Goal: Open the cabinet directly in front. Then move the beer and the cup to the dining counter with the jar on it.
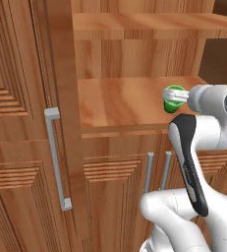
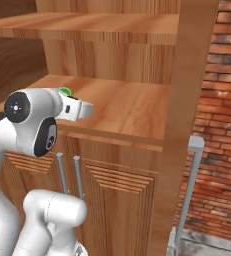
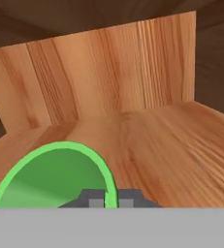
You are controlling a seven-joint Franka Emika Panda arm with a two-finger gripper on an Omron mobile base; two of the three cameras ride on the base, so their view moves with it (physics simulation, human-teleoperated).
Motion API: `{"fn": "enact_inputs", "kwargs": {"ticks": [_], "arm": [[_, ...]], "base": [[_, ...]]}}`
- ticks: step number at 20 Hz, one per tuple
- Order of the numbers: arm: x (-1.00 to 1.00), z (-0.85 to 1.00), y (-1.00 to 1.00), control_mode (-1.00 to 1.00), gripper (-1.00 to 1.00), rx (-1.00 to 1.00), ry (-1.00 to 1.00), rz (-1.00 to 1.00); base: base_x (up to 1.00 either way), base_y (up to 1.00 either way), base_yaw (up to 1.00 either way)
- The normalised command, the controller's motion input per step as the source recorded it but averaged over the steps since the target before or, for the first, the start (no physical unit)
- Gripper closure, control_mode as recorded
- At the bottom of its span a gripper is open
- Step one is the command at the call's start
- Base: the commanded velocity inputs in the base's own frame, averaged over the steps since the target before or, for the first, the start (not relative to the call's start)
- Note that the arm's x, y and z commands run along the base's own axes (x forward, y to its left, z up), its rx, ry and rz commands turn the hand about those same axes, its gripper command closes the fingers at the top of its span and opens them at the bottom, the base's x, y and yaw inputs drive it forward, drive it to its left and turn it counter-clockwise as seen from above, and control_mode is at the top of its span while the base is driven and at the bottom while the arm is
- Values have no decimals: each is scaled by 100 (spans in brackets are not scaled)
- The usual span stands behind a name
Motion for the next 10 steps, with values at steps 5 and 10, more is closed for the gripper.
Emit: {"fn": "enact_inputs", "kwargs": {"ticks": [5,10], "arm": [[-100,37,0,-100,100,7,3,0],[-100,18,0,-100,100,8,16,0]], "base": [[0,0,0],[0,0,0]]}}
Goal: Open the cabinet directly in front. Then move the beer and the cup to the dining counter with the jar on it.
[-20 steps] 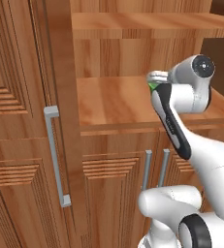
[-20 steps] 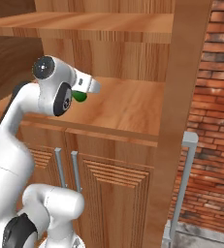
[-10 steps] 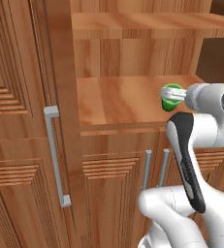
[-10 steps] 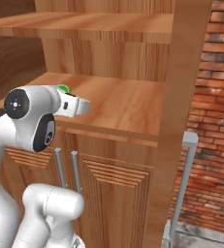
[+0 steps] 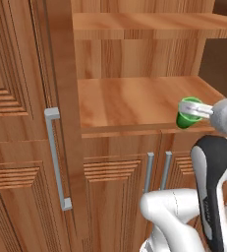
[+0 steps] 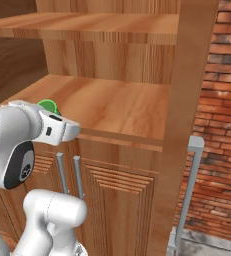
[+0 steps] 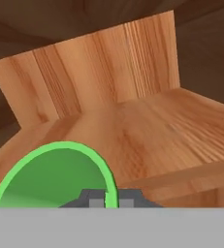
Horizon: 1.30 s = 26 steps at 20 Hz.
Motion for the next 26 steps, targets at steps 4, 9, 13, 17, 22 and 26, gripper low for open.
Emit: {"fn": "enact_inputs", "kwargs": {"ticks": [4,9,13,17,22,26], "arm": [[-96,0,1,-100,100,2,26,0],[-35,-4,7,-100,100,0,10,1],[-19,0,4,-100,100,0,0,0],[-38,0,11,100,100,0,0,2],[0,0,0,100,100,0,0,0],[0,0,0,100,100,0,0,0]], "base": [[0,0,0],[0,0,0],[0,0,0],[-48,14,5],[-100,37,34],[-72,38,66]]}}
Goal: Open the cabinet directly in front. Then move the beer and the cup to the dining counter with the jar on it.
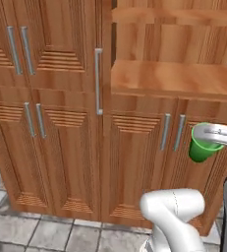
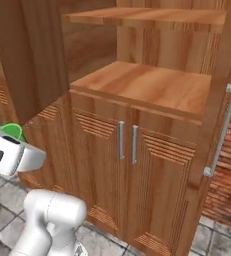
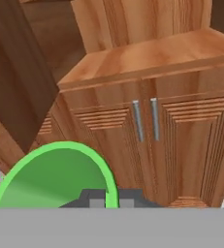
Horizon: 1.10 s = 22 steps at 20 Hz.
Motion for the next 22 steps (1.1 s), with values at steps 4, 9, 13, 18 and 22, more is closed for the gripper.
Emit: {"fn": "enact_inputs", "kwargs": {"ticks": [4,9,13,18,22], "arm": [[0,0,0,100,100,0,0,0],[0,0,0,100,100,0,0,0],[0,0,0,100,100,0,0,0],[0,0,0,100,100,0,0,0],[0,0,0,100,100,0,0,0]], "base": [[-38,20,81],[-13,12,85],[2,19,86],[30,10,81],[71,3,68]]}}
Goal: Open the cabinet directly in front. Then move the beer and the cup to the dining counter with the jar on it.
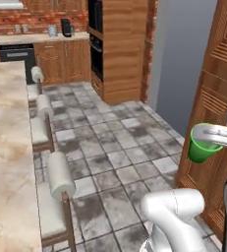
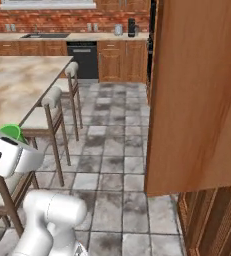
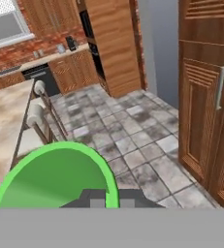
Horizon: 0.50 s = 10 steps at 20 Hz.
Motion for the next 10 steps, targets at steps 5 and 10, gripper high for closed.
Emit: {"fn": "enact_inputs", "kwargs": {"ticks": [5,10], "arm": [[0,0,0,100,100,0,0,0],[0,0,0,100,100,0,0,0]], "base": [[100,0,33],[100,0,44]]}}
